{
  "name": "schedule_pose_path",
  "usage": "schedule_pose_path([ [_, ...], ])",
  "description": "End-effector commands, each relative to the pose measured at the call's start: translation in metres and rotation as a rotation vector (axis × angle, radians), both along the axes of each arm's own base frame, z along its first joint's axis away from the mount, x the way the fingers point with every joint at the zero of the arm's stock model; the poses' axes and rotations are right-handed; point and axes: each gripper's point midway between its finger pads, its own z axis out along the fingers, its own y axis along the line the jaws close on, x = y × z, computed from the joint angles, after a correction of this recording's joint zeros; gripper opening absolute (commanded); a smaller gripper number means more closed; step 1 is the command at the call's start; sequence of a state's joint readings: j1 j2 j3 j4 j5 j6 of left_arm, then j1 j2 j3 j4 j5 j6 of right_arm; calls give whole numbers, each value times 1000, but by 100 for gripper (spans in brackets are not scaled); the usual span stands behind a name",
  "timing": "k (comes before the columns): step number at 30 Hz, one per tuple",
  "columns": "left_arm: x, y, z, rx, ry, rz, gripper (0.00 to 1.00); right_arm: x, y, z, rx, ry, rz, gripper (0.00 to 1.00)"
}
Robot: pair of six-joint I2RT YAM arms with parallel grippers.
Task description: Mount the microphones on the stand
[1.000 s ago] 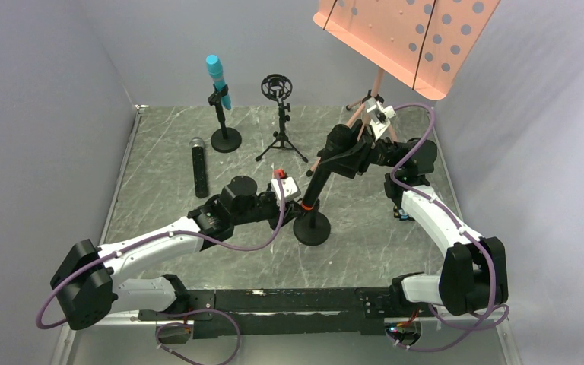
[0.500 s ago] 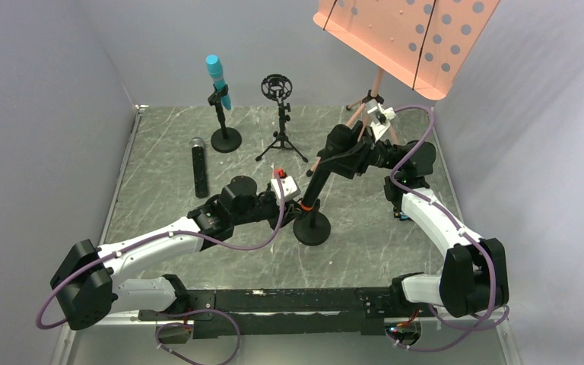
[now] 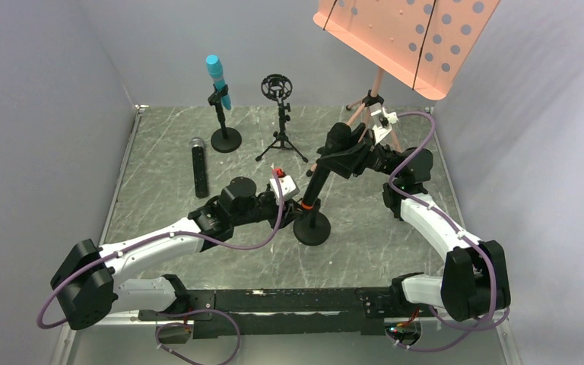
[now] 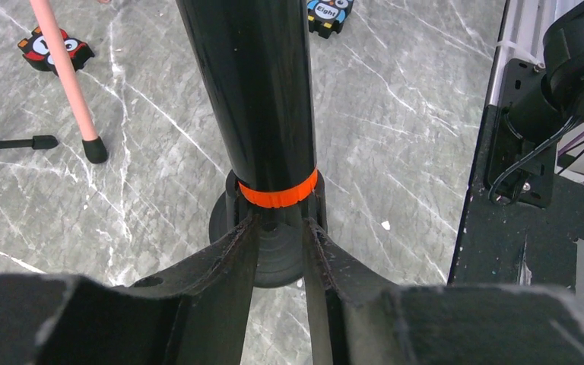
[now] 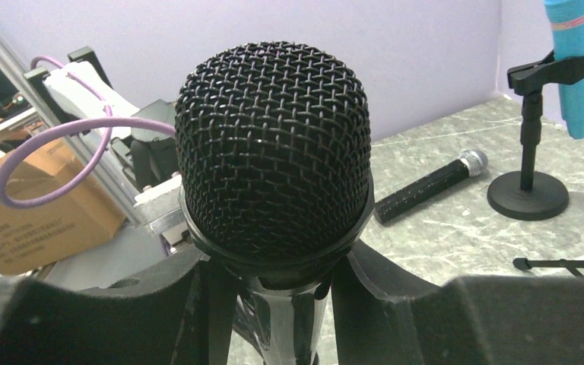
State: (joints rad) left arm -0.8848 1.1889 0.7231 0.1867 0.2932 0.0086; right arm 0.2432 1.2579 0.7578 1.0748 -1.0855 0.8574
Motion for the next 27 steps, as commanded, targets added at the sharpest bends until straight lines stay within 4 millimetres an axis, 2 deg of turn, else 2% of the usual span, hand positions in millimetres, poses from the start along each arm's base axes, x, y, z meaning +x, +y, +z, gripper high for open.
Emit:
schedule_pose_path([
  [1, -5, -5, -17, 2, 67, -8, 40, 0, 1, -4, -1, -49, -29, 0],
  [11, -6, -4, -25, -24, 113, 21, 40, 4, 1, -3, 18, -41, -66, 0],
  [16, -9, -1, -31, -39, 149, 39, 40, -5, 2, -17, -7, -12, -45, 0],
  [27, -6, 2, -35, -37, 171, 76, 39, -29, 6, -32, -44, 31, 56, 0],
])
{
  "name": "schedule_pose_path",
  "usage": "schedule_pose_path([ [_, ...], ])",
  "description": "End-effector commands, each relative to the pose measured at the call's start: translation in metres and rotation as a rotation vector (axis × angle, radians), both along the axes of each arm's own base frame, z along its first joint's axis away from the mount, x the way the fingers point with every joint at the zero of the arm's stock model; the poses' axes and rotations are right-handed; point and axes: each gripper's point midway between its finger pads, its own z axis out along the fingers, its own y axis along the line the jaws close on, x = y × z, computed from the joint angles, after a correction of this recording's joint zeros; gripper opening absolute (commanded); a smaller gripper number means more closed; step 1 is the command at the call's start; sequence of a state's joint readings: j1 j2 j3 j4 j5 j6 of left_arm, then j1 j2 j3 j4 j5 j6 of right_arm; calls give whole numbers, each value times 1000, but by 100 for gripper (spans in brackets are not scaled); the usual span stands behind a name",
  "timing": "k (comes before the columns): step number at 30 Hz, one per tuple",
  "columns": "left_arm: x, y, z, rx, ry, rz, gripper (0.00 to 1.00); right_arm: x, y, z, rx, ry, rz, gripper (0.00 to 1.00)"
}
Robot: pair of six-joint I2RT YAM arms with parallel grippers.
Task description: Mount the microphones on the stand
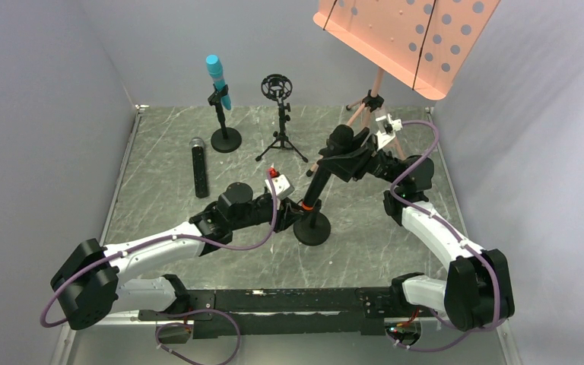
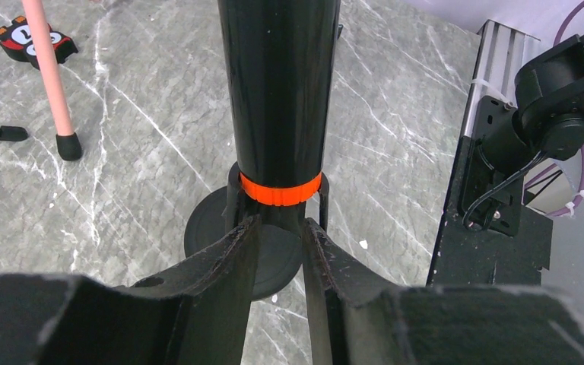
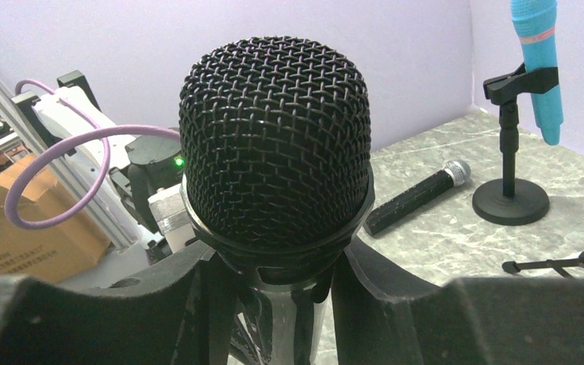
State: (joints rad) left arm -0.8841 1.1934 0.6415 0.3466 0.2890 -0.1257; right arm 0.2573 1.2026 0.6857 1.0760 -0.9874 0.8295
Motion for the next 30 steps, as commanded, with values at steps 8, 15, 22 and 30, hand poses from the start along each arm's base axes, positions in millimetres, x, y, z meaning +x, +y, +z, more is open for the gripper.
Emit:
schedule_pose_path([
  [8, -4, 8, -33, 67, 110, 44, 39, -44, 10, -57, -151, 40, 199, 0],
  [15, -5, 10, -34, 69, 115, 51, 39, -21, 10, -78, -217, 121, 107, 0],
  [22, -4, 8, -32, 61, 115, 54, 40, -10, 11, -88, -246, 189, 44, 0],
  [30, -6, 9, -32, 54, 130, 52, 40, -20, 15, -85, -225, 211, 74, 0],
])
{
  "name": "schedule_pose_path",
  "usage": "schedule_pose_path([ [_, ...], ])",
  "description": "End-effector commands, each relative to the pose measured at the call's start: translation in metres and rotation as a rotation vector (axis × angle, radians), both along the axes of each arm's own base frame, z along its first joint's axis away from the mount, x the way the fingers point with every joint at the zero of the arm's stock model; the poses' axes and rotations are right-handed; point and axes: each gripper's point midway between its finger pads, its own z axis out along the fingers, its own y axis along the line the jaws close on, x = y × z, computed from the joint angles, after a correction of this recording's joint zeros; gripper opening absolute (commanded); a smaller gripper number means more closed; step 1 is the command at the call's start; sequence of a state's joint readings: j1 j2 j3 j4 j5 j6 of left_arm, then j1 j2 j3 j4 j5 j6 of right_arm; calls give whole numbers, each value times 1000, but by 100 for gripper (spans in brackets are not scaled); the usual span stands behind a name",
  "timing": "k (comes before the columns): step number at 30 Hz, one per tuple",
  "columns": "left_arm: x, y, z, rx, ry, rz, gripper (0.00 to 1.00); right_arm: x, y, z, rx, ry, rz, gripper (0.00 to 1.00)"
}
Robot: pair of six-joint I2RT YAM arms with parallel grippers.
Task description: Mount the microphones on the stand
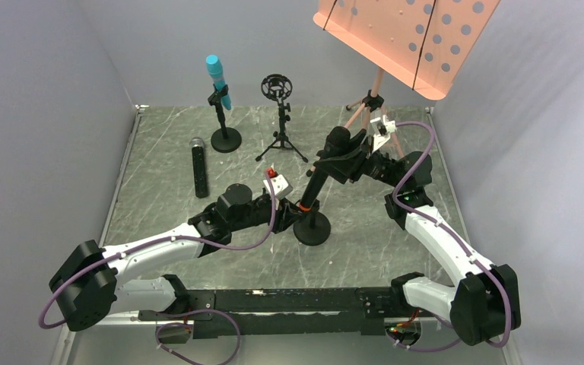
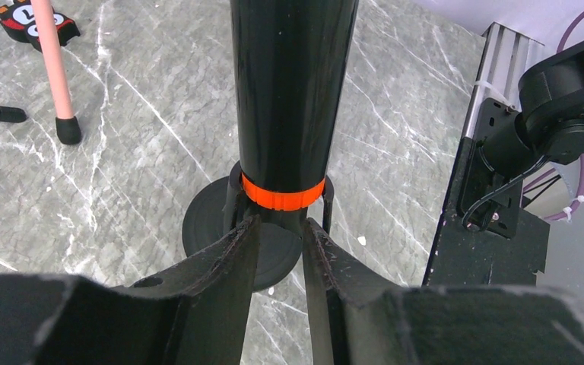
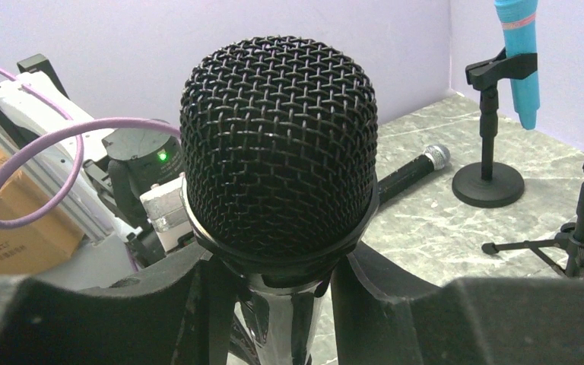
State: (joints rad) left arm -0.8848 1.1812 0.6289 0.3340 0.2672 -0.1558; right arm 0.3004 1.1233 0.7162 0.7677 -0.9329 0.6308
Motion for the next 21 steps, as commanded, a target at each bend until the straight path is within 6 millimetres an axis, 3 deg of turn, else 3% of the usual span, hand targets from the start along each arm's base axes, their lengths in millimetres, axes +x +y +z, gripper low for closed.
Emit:
schedule_pose_path([
  [1, -7, 5, -27, 49, 102, 23, 40, -20, 9, -75, -137, 215, 116, 0],
  [13, -8, 5, -29, 27, 137, 36, 41, -17, 6, -94, -235, 279, 23, 0],
  [21, -7, 4, -28, 7, 162, 55, 41, -14, 4, -88, -200, 249, -18, 0],
])
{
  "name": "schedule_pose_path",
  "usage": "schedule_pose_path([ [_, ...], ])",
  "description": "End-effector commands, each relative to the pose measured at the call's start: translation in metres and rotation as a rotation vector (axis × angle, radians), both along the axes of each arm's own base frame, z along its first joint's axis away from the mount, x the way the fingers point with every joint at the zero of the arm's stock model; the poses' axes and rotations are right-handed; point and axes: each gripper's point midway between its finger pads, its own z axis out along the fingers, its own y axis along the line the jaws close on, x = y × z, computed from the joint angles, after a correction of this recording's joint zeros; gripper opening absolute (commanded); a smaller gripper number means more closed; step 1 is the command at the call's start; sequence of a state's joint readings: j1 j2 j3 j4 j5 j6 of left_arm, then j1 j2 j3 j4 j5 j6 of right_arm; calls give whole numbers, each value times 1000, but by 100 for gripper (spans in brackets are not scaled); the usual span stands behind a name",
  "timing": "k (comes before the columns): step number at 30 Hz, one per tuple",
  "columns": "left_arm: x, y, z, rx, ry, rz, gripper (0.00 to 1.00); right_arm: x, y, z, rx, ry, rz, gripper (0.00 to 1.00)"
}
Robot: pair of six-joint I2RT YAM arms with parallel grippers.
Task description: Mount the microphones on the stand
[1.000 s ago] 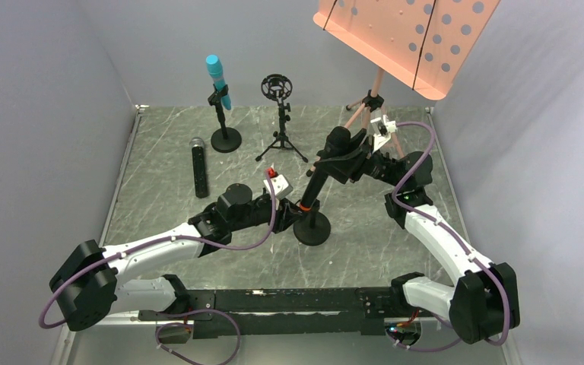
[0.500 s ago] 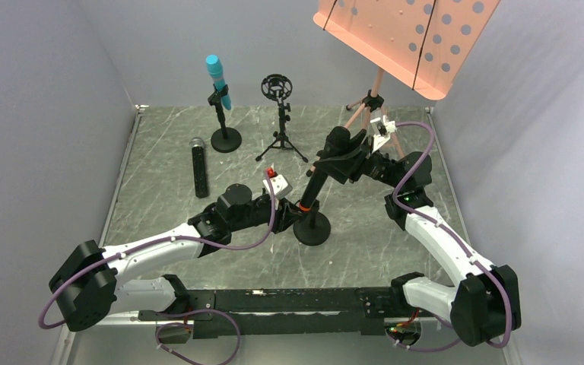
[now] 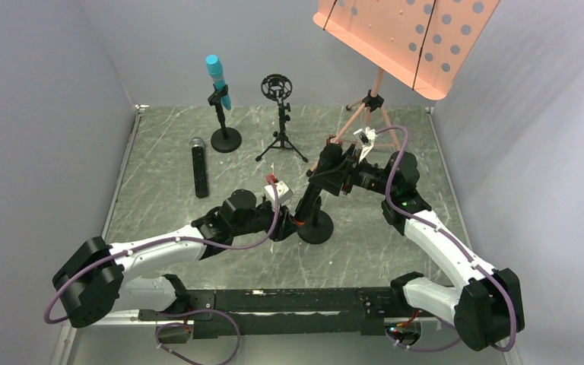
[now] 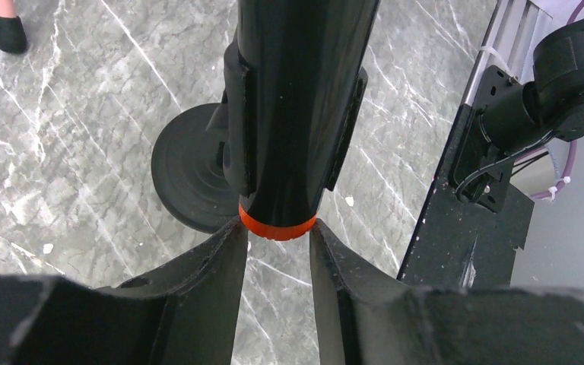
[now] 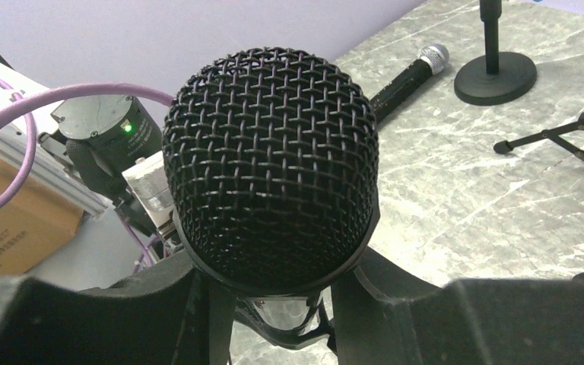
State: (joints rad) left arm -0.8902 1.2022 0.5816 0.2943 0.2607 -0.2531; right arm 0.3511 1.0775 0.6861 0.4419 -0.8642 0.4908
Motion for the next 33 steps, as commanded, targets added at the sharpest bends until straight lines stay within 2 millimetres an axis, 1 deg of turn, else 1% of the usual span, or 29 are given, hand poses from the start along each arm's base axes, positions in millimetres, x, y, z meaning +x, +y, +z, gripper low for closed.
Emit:
schedule_pose_path([
  [1, 5, -3, 10, -40, 8, 34, 41, -9, -1, -34, -68, 80, 18, 0],
  [5, 3, 4, 9, -30, 4, 43, 42, -13, -2, -40, -80, 69, 26, 0],
  [9, -4, 18, 9, -18, 0, 65, 48, -15, 0, -48, -93, 51, 38, 0],
  [10, -5, 22, 12, -24, -10, 73, 50, -16, 1, -51, -100, 51, 40, 0],
  [12, -7, 31, 12, -21, -10, 94, 55, -16, 4, -55, -108, 58, 46, 0],
  [15, -8, 41, 13, -29, -26, 130, 64, -17, 9, -61, -121, 68, 53, 0],
  [18, -6, 48, 16, -41, -45, 161, 73, -18, 11, -71, -131, 97, 63, 0],
  [20, -4, 50, 20, -54, -56, 174, 79, -19, 11, -80, -142, 120, 68, 0],
  [23, -3, 50, 23, -63, -69, 178, 91, -22, 10, -89, -157, 138, 72, 0],
  [24, -3, 49, 25, -65, -74, 175, 93, -22, 10, -92, -160, 146, 74, 0],
  [33, 0, 45, 30, -71, -99, 162, 99, -32, 8, -116, -184, 247, 105, 0],
])
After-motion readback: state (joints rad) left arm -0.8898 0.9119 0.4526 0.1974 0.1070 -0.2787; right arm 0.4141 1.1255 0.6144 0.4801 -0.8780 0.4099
